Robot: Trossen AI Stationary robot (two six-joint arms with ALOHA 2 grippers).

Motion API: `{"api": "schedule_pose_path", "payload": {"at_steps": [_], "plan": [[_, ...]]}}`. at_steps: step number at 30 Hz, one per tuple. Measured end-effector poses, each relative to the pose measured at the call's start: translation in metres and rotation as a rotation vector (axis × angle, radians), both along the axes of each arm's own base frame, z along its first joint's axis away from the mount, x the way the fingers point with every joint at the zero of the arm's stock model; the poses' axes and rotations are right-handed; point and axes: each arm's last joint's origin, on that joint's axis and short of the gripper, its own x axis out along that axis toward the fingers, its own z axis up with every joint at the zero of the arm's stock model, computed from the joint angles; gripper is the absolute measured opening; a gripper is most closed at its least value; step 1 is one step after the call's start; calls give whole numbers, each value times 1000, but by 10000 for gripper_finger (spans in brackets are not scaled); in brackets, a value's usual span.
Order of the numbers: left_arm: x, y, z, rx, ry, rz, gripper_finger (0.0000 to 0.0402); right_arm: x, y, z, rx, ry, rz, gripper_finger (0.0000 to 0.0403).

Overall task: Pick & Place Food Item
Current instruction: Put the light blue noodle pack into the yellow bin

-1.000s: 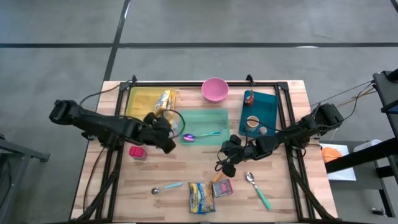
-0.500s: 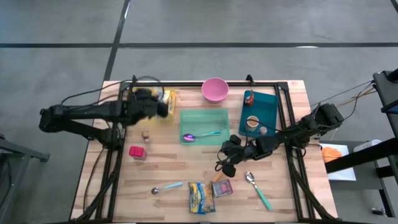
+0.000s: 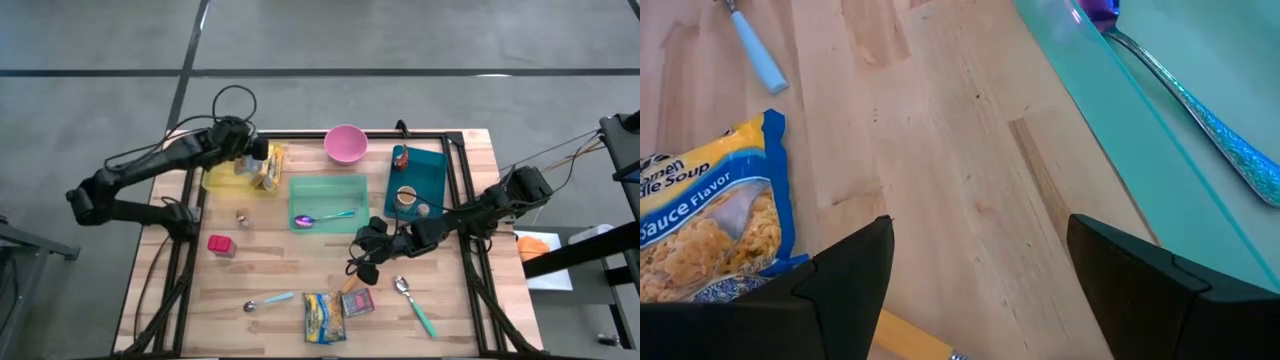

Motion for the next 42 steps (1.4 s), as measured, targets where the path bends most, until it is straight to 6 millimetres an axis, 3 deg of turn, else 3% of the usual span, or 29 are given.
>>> {"api": "schedule_pose_path", "payload": {"at_steps": [15, 28, 35, 42], "plan": [[17, 17, -42, -109, 174, -3, 11, 0, 0, 0, 0, 0, 0, 295], [4, 18, -76, -165, 172, 15, 11, 0, 0, 0, 3, 1, -2, 295], [1, 16, -85, -181, 146, 43, 16, 0, 0, 0, 3, 1, -2, 295], [3, 16, -84, -209, 121, 25, 61, 0, 0, 0, 3, 1, -2, 295]]}}
